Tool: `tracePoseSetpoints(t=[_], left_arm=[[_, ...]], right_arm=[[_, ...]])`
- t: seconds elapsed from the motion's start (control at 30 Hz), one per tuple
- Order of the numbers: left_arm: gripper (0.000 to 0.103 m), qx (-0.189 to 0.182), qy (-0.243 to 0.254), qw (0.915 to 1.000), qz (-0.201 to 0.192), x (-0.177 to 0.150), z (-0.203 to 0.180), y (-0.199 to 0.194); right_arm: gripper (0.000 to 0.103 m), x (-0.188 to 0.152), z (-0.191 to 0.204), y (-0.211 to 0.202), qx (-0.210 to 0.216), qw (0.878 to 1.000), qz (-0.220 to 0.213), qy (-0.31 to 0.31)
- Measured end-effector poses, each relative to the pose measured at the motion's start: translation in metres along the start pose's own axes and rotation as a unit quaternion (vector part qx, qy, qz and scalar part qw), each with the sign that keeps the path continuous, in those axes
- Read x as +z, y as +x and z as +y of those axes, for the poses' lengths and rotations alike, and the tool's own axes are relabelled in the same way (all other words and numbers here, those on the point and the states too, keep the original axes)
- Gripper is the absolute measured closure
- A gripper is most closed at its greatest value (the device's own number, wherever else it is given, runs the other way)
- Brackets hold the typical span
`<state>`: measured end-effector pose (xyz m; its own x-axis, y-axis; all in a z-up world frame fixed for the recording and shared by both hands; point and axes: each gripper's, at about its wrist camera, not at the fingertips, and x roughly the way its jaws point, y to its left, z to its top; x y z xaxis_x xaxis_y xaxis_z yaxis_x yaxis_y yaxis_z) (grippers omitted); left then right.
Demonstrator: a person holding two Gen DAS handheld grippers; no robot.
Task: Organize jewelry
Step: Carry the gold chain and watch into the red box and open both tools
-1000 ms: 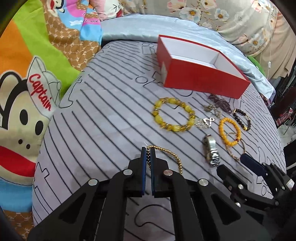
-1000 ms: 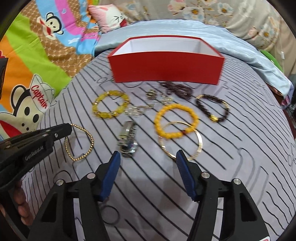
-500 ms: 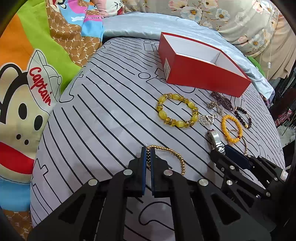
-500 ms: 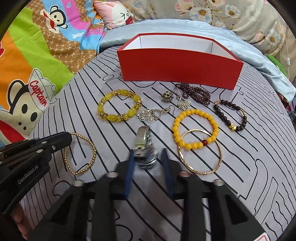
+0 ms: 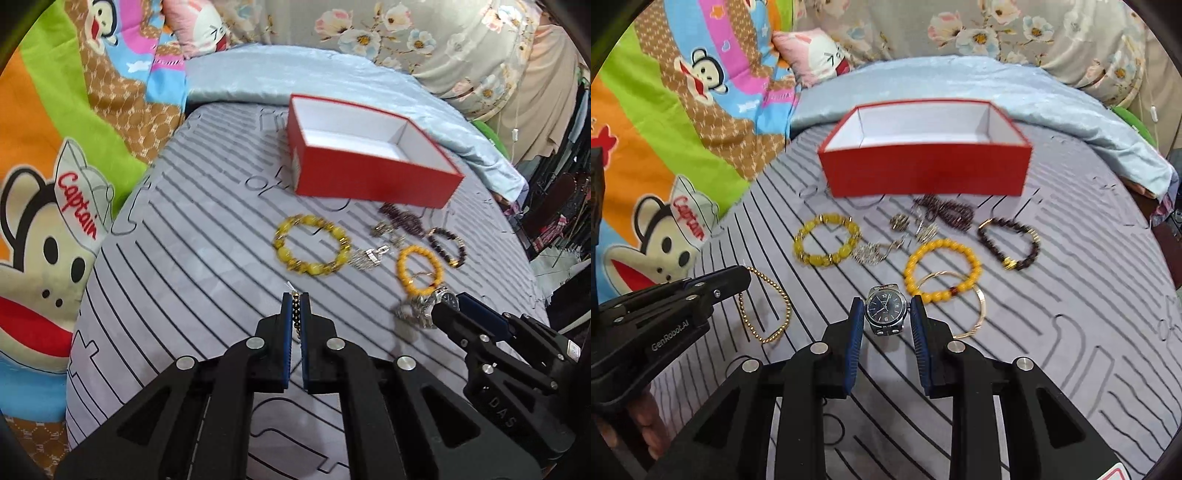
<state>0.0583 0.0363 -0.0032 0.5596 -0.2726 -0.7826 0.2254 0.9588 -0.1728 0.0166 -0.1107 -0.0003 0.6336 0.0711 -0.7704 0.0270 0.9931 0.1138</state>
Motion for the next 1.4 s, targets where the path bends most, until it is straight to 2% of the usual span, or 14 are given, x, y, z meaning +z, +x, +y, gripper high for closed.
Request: tracePoseSetpoints(t=[0.17, 0.37, 0.53, 0.67, 0.77, 0.87, 1.07, 1.23, 1.4], left_arm=[[0.1, -0.017, 0.011, 0.9996, -0.019, 0.01, -0.012, -0.017], [0.1, -0.04, 0.024, 0.998, -0.042, 0.035, -0.027, -0.032], [0.1, -0.062, 0.034, 0.9957, -0.059, 0.072, -0.039, -0.032], [0.1, -0.065, 0.043, 0.9934, -0.084, 0.114, -0.048, -0.025], [0.1, -0.067, 0.042, 0.9919, -0.099, 0.146, -0.052, -0.012], [0.1, -0.068, 0.044, 0.9917, -0.1, 0.177, -0.055, 0.011], [0.1, -0.07, 0.037, 0.9928, -0.09, 0.224, -0.057, 0.063], [0.1, -0.078, 0.023, 0.9951, -0.055, 0.242, -0.05, 0.119], [0.1, -0.078, 0.022, 0.996, -0.038, 0.248, -0.049, 0.154]], right_arm=[[0.079, 0.006, -0.011, -0.023, 0.003, 1.0, -0.019, 0.008], [0.079, 0.031, -0.03, -0.048, 0.007, 0.999, -0.051, 0.017], [0.079, 0.075, -0.046, -0.056, 0.014, 0.996, -0.083, 0.012], [0.079, 0.117, -0.058, -0.052, 0.025, 0.994, -0.104, 0.01], [0.079, 0.153, -0.061, -0.036, 0.036, 0.993, -0.11, 0.011], [0.079, 0.189, -0.063, -0.01, 0.045, 0.993, -0.105, 0.013], [0.079, 0.237, -0.066, 0.042, 0.052, 0.994, -0.097, 0.02], [0.079, 0.249, -0.07, 0.09, 0.049, 0.996, -0.07, 0.024], [0.079, 0.254, -0.078, 0.129, 0.046, 0.997, -0.046, 0.037]])
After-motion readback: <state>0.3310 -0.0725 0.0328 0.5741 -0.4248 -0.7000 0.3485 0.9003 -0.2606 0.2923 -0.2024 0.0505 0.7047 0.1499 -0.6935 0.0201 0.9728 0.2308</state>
